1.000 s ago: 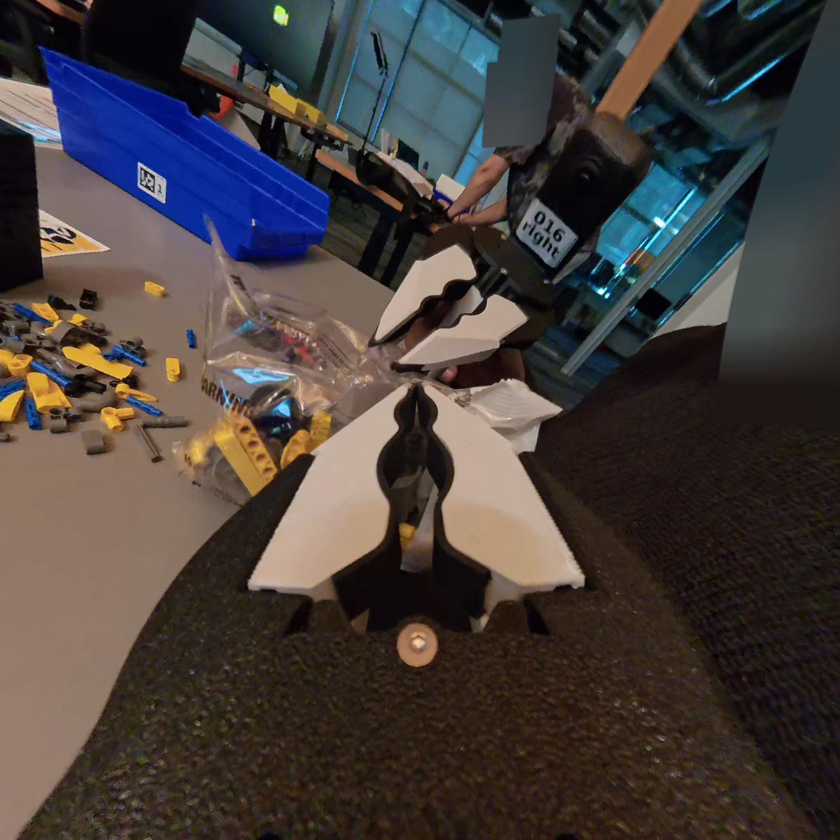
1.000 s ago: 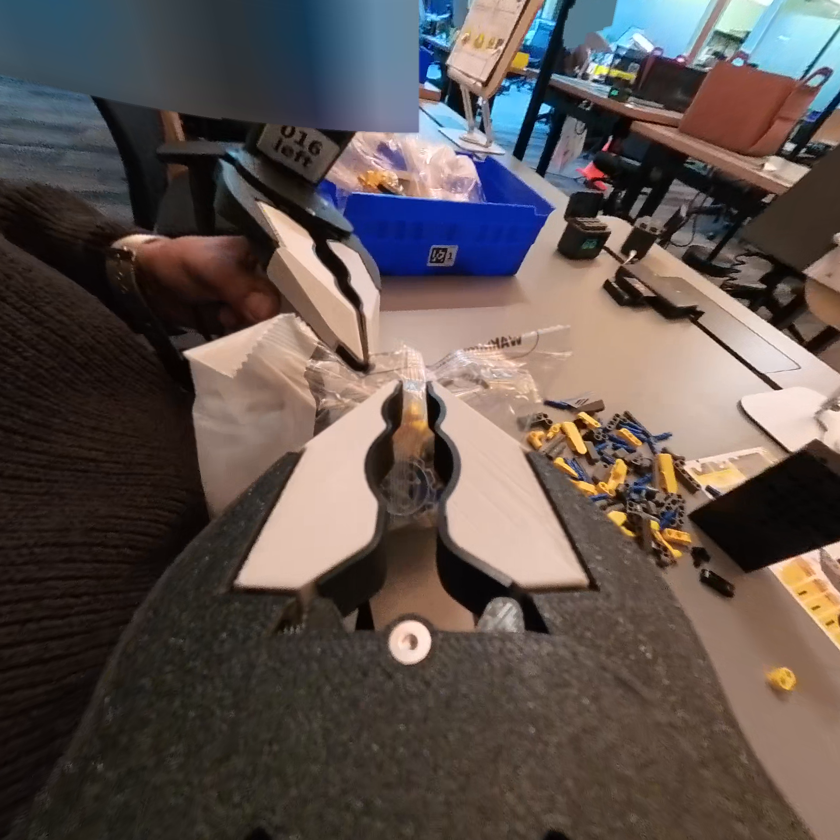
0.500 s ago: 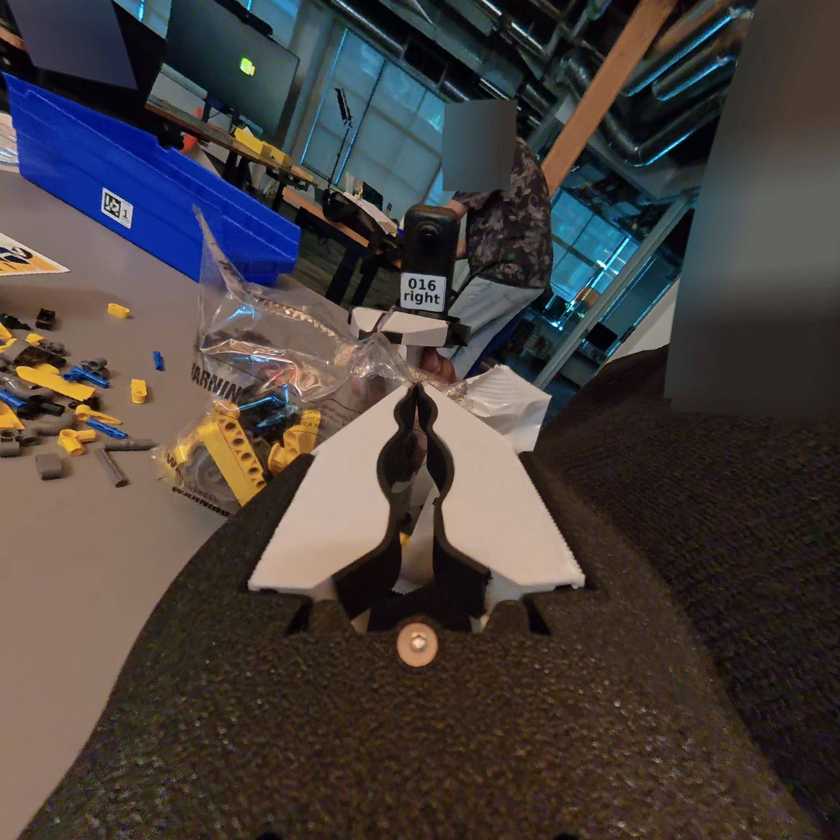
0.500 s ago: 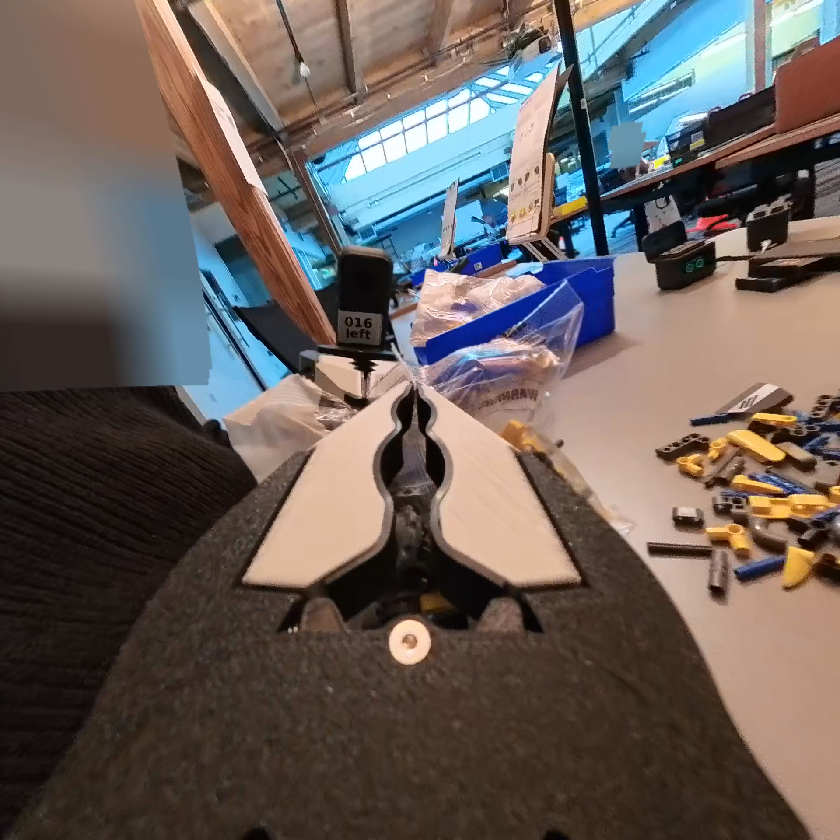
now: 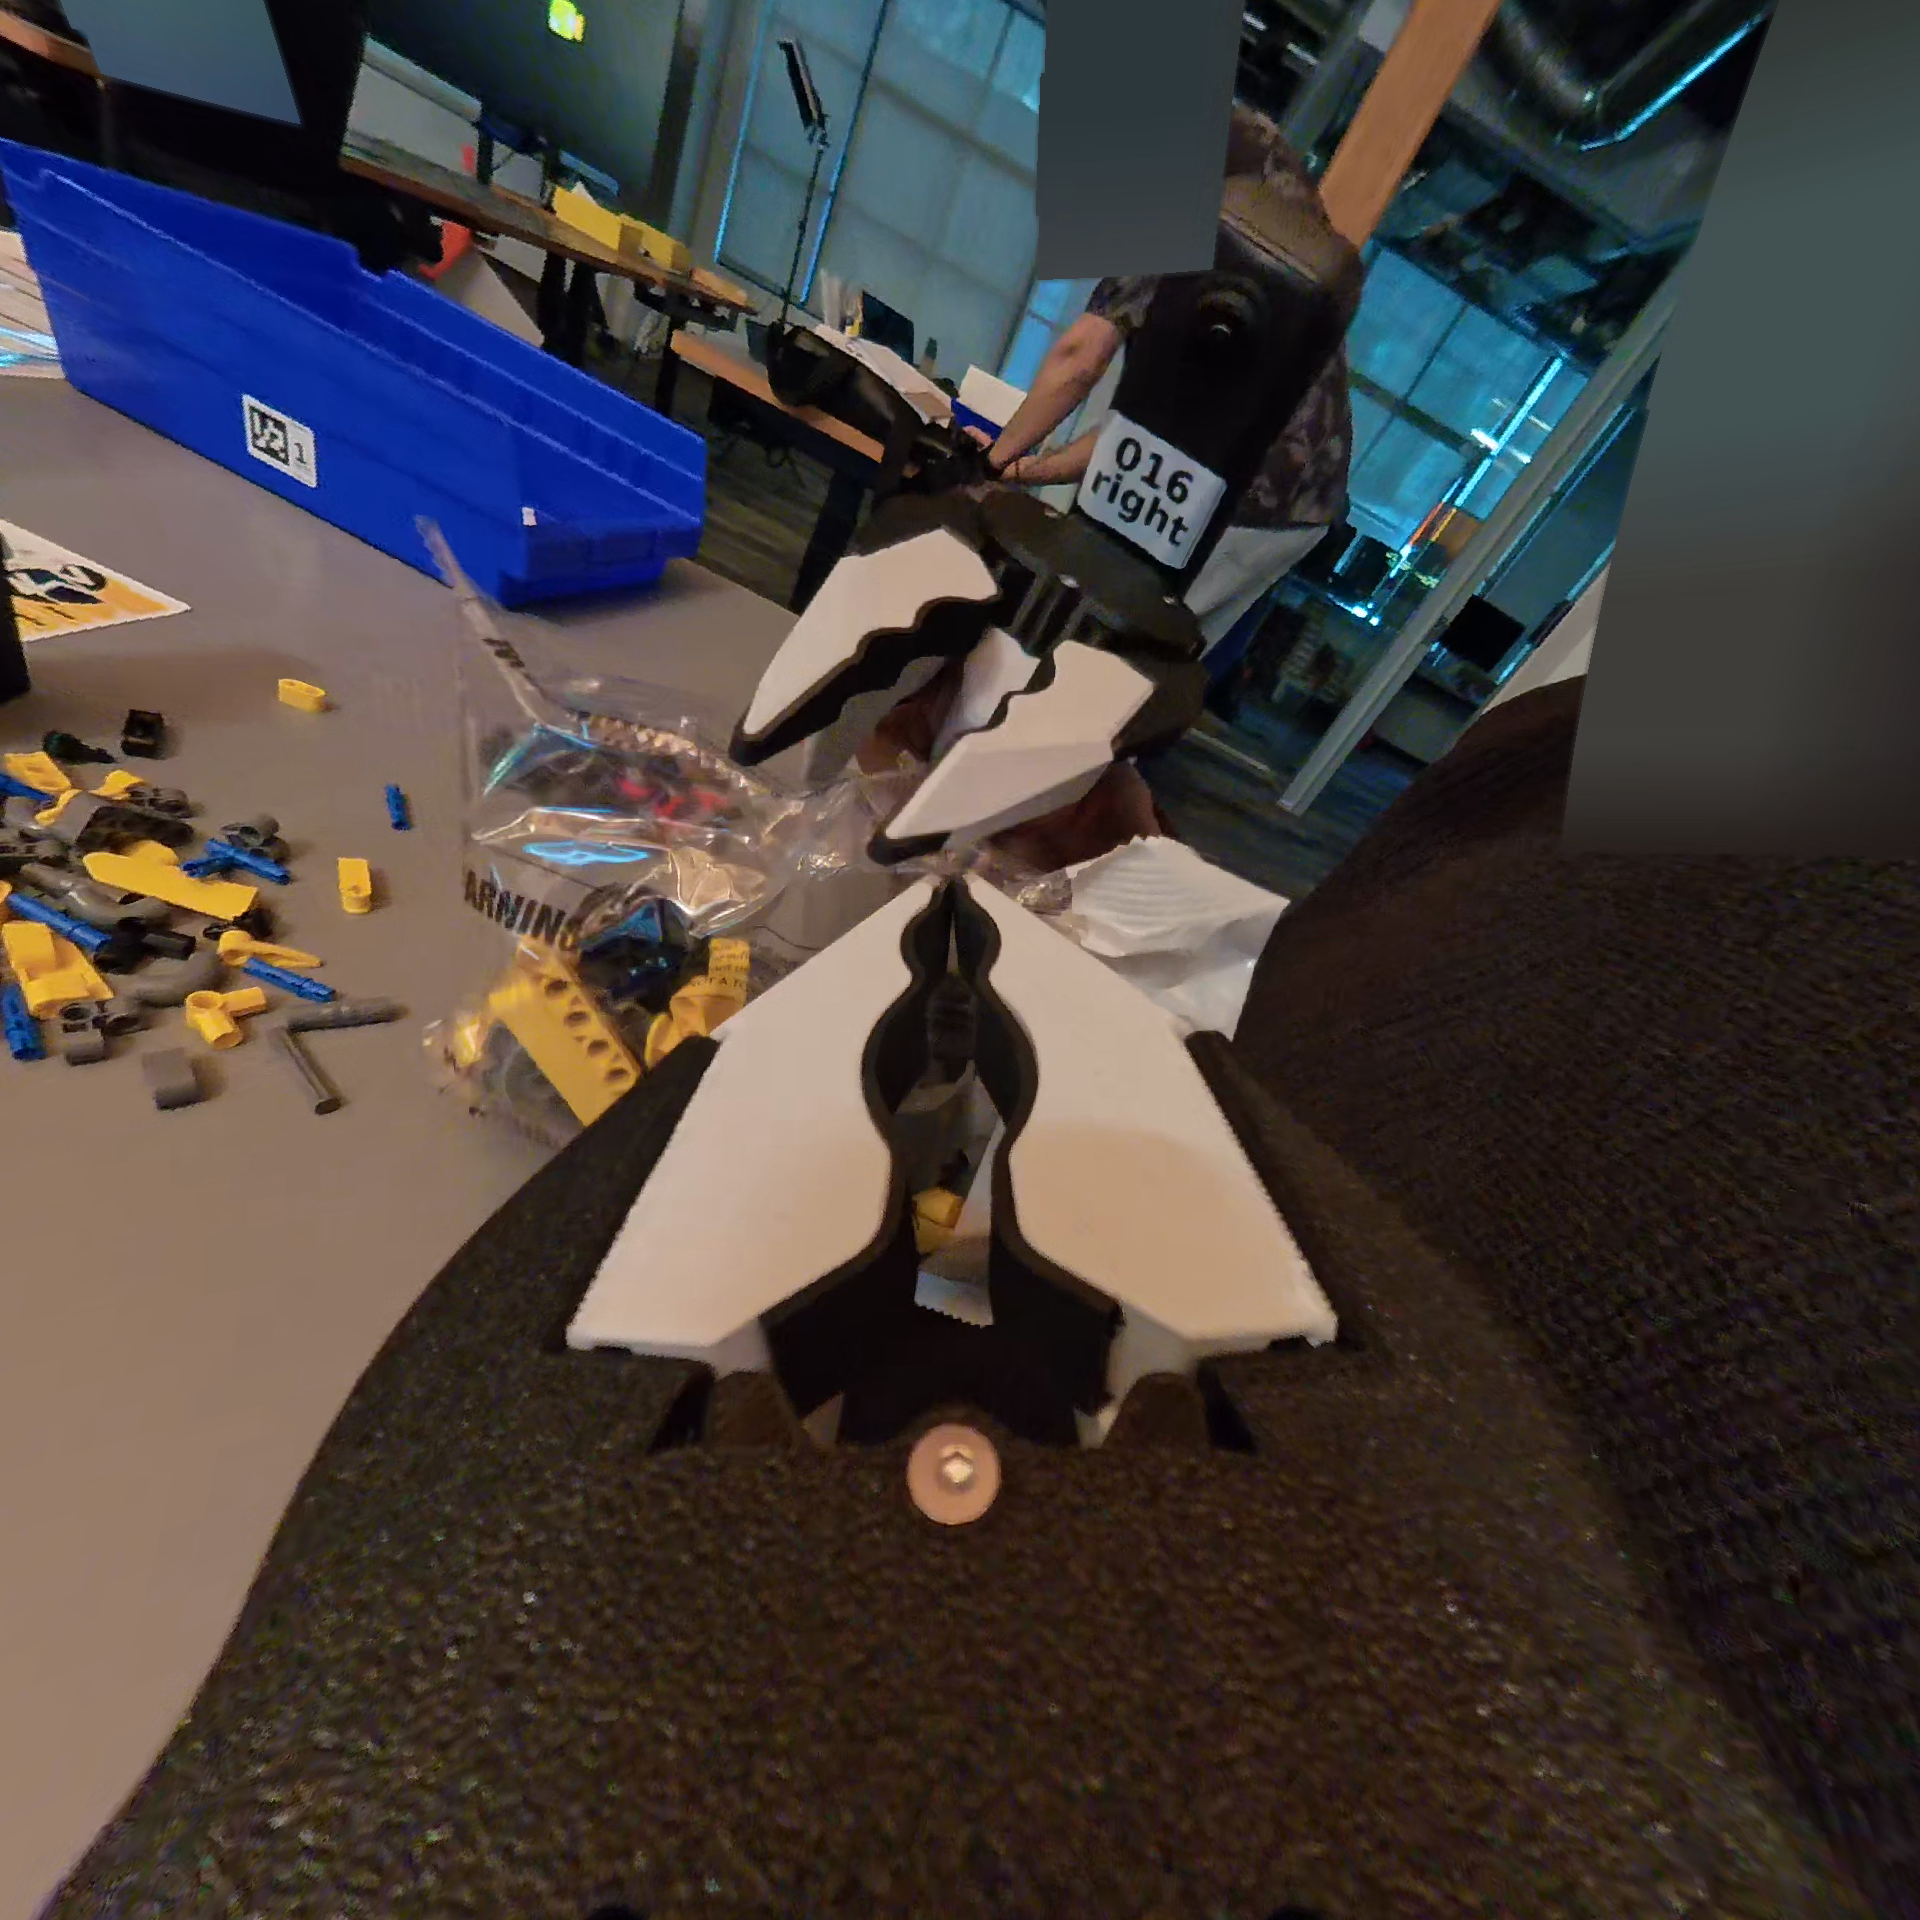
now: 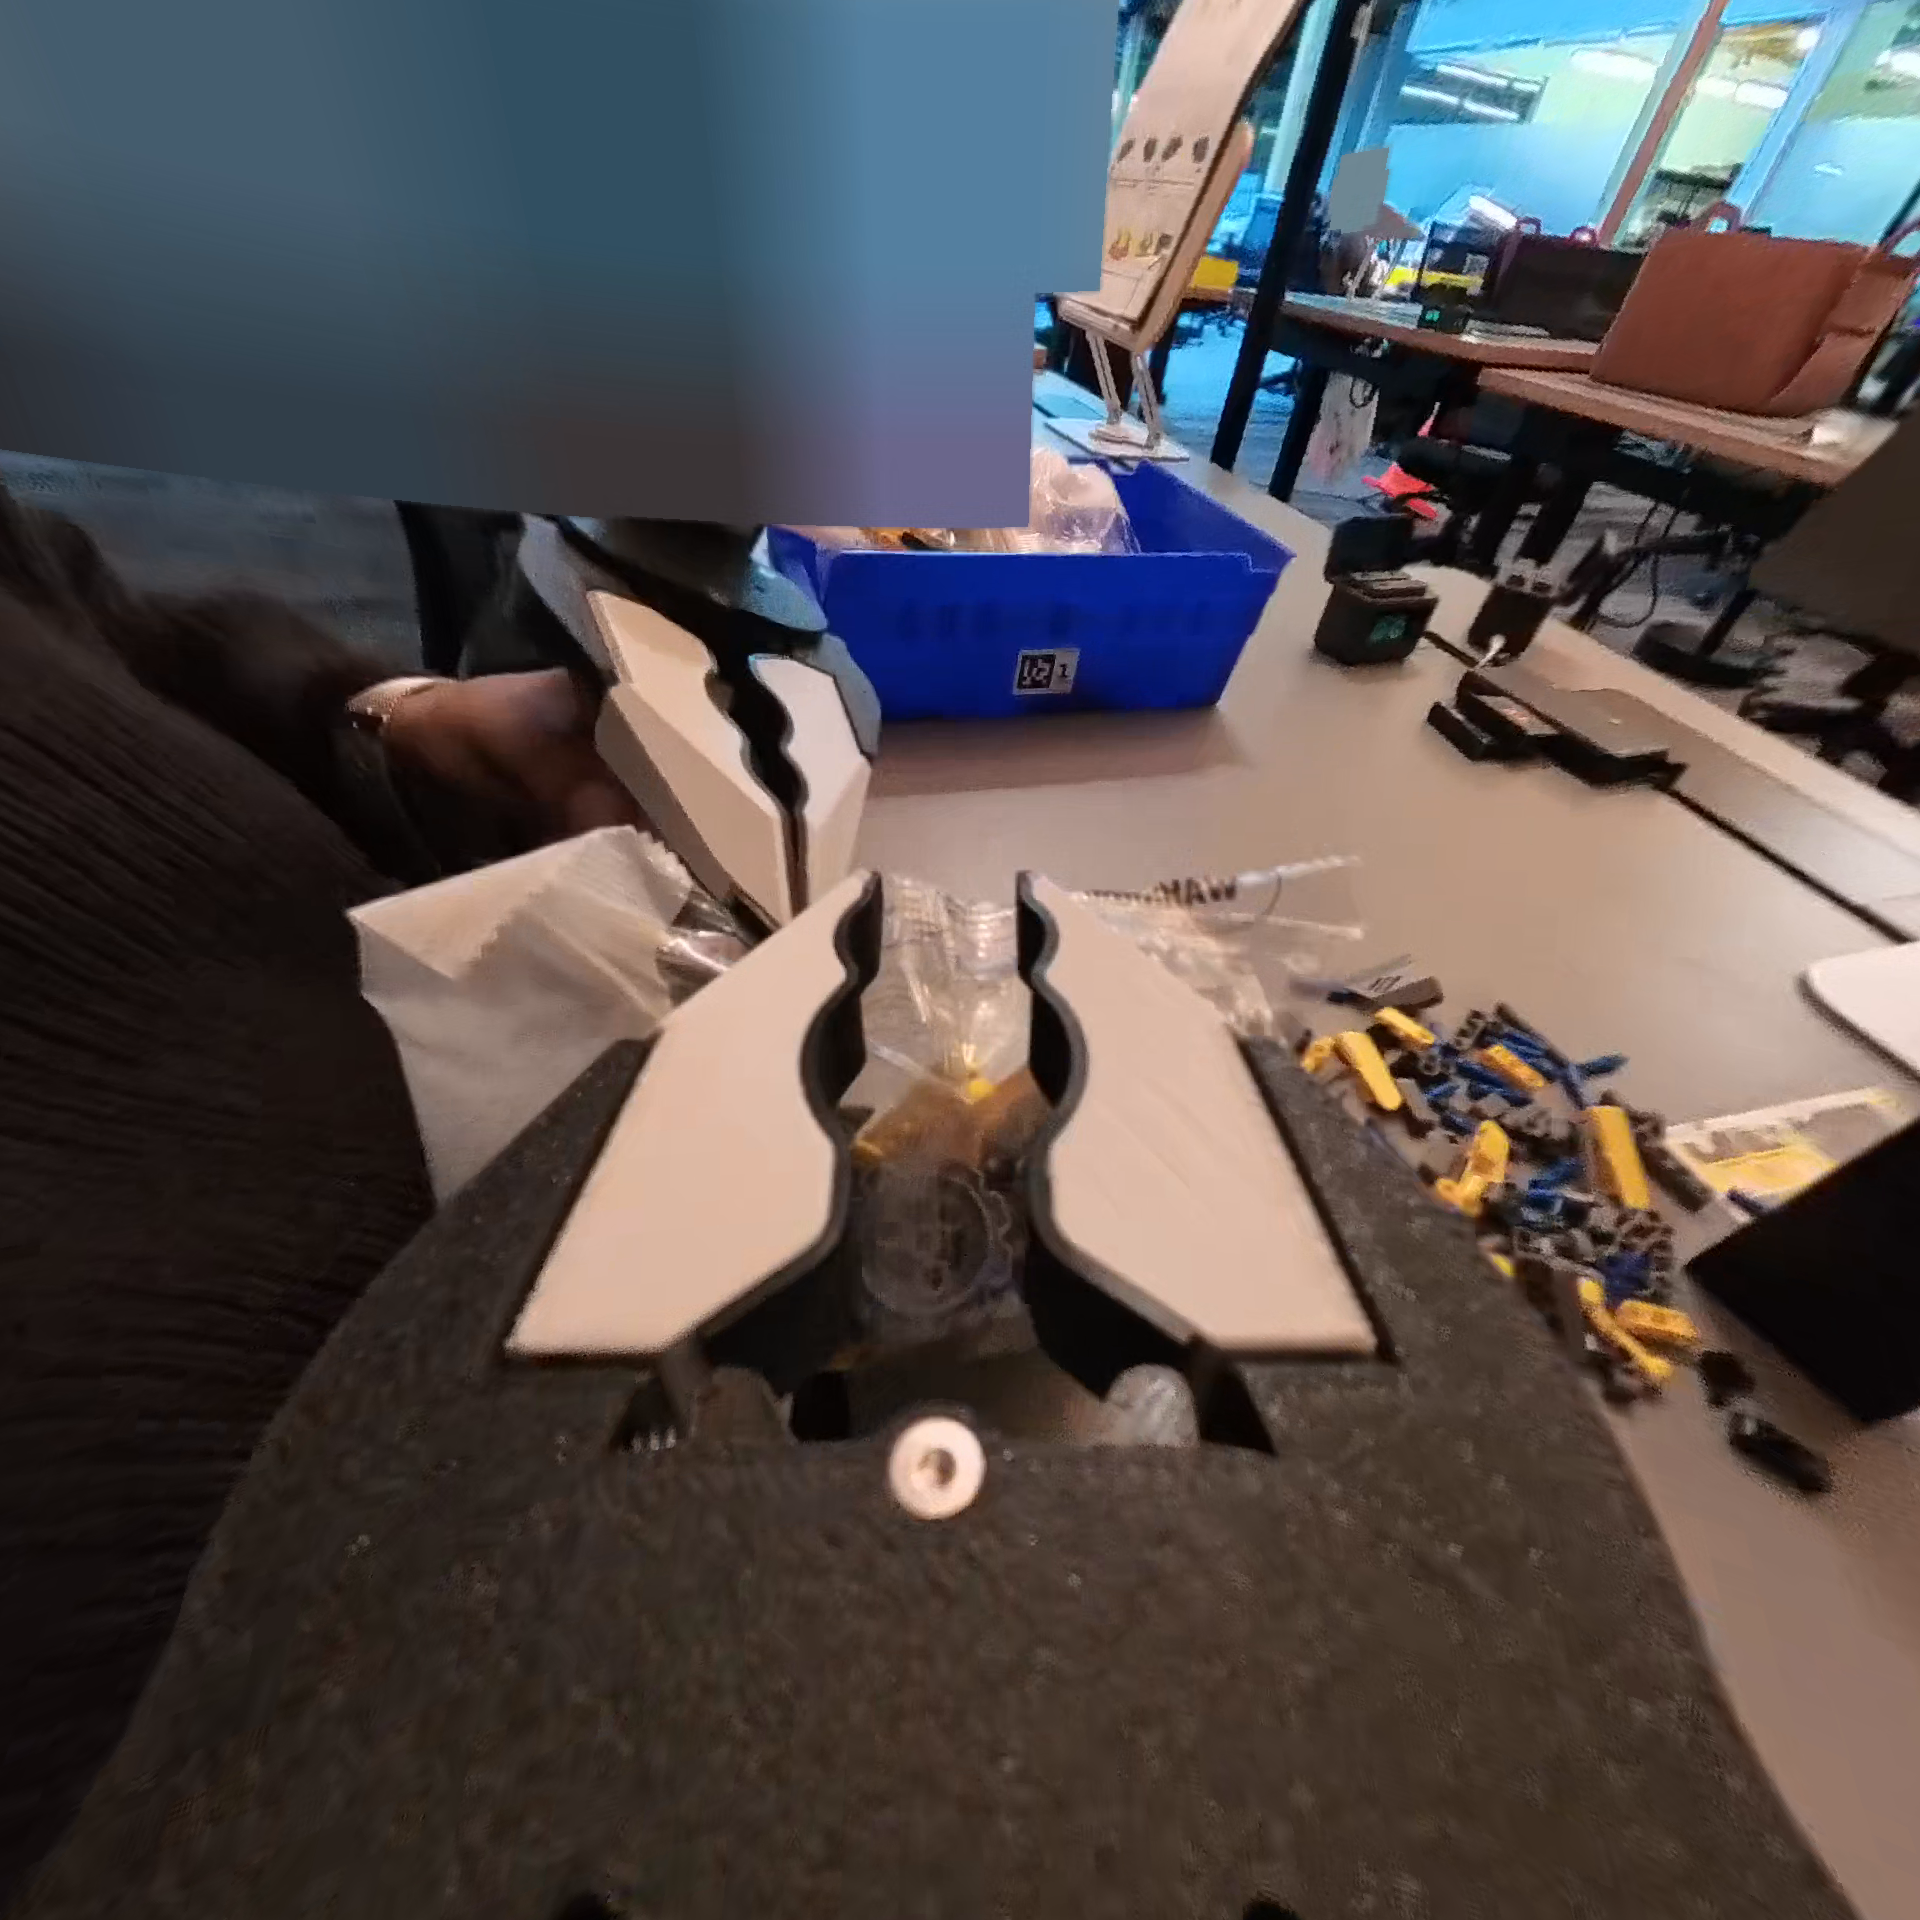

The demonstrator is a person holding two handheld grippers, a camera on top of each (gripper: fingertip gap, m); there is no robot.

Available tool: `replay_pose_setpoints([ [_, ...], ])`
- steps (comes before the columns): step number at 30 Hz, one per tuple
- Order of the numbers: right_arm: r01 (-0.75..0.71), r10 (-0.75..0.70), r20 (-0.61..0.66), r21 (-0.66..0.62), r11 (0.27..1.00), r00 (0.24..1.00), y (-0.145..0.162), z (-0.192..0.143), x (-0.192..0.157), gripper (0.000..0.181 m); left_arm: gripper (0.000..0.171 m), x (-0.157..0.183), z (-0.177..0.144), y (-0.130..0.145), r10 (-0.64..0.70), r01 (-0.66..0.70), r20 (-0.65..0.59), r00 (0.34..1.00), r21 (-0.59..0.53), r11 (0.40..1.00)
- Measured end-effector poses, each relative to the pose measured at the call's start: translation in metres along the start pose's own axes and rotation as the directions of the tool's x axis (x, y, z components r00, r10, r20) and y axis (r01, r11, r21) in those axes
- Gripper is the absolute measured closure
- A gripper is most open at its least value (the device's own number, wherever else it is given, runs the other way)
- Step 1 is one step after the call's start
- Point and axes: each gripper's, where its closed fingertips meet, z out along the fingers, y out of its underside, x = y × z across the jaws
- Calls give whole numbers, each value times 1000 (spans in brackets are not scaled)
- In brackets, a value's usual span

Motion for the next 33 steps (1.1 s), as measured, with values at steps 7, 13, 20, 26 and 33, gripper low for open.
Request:
replay_pose_setpoints([
  [7, 78, -79, 23, 12, 997, 997, -4, -10, -5, 176, 171, 1, 0, -1, -26, 27, -18, 999, 12, 1000],
  [13, 100, -99, -32, 15, 995, 995, -4, -13, -1, 181, 171, 0, 2, 0, -57, 57, -31, 998, 4, 998],
  [20, 103, -96, -105, 63, 993, 990, -12, -13, 8, 181, 166, -5, -11, -21, -98, 100, -27, 995, 92, 991],
  [26, 195, -190, -174, 17, 981, 966, -9, -4, 7, 181, 144, -13, -10, -29, -95, 91, 72, 993, 58, 994],
  [33, 218, -208, -165, 48, 975, 964, -19, -1, 0, 181, 149, -13, -1, -28, -206, 205, -3, 979, 97, 974],
])
